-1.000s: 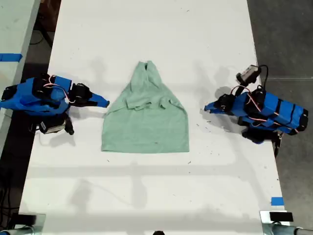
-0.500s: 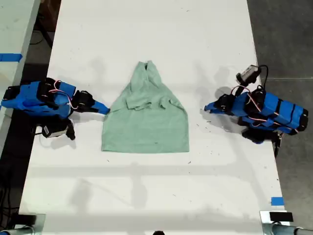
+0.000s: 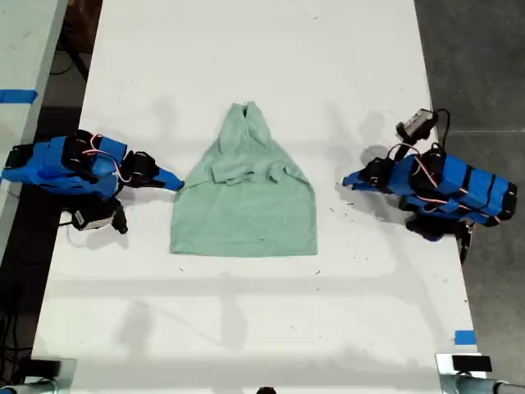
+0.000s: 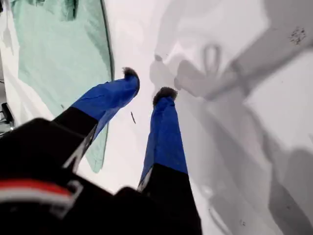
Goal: Fold t shirt
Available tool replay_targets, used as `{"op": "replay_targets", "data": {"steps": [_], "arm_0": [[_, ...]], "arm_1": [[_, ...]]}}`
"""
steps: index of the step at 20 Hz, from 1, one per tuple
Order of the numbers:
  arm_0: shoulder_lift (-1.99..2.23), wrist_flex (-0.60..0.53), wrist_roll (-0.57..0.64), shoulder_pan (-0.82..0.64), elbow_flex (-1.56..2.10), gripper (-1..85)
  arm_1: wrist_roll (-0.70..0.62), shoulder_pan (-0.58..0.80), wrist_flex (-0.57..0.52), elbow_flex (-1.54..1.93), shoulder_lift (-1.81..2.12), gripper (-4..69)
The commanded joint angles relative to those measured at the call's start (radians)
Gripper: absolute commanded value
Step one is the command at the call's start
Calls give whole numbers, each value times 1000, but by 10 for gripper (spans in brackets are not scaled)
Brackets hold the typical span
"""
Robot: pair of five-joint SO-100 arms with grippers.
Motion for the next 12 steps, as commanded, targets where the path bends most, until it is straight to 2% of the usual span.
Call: {"op": "replay_targets", "data": {"steps": [1,12], "arm_0": [[9,6,-23,-18,9,0],[9,12,-23,-12,11,0]], "arm_1": [[-23,6,3,49,14,100],[-23,6,3,49,14,100]]}}
